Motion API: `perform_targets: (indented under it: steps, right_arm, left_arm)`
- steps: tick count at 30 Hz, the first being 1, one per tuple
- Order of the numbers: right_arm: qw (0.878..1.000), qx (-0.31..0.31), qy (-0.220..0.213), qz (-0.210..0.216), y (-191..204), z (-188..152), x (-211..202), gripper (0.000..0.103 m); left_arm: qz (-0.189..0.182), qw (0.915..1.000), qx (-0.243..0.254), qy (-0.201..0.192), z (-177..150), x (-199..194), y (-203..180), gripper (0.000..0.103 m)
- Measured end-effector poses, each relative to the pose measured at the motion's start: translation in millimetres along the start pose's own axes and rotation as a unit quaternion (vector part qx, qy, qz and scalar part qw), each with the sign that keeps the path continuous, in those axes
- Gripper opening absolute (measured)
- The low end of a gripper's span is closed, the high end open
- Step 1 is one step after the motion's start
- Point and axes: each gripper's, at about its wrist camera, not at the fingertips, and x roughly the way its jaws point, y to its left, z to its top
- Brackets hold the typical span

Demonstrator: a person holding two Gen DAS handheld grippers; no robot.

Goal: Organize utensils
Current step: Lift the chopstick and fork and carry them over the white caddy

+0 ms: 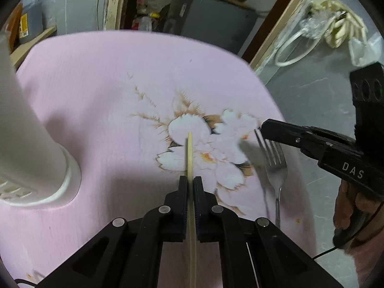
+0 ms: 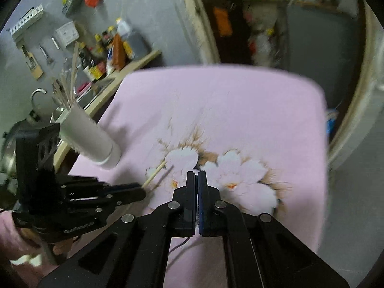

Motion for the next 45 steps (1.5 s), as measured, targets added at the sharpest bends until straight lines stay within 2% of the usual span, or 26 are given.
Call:
perform_targets:
  steps: [4,10,14,21,24,31,39,45]
  right_arm:
    - [0.997,-0.01,-0.061,-0.038,24,-4,-32,0.002]
    - [0.987,-0.023,-0.136,-0.079,59,1,-80,0.002]
    - [0.979,-0.027,-0.18,-0.096,82,16,-108,0.002]
    - [0.966,-0.035,-0.232,-0.111,125,50,-136,0.002]
    - [0.962,-0.042,-0.246,-0.113,147,64,-145,0.002]
    - [0.953,-0.06,-0.279,-0.105,194,99,-154,0.002]
    - [0.939,-0.097,-0.301,-0.134,237,124,-131,0.002]
    - [0.941,-0.106,-0.288,-0.141,250,125,-99,0.002]
  left_arm:
    - [-0.036,0.9976,0.012,-0.058,-5,-30,-3,0.005]
    - [-0.062,0.9911,0.01,-0.118,-6,-75,1,0.005]
    - [-0.072,0.9841,0.013,-0.162,-2,-111,5,0.005]
    - [-0.077,0.9714,0.007,-0.224,22,-171,37,0.005]
    - [-0.077,0.9641,-0.004,-0.254,35,-195,58,0.005]
    - [-0.045,0.9447,-0.021,-0.324,65,-232,107,0.005]
    - [-0.019,0.9214,-0.048,-0.385,82,-244,159,0.005]
    - [-0.005,0.9117,-0.055,-0.407,87,-232,187,0.005]
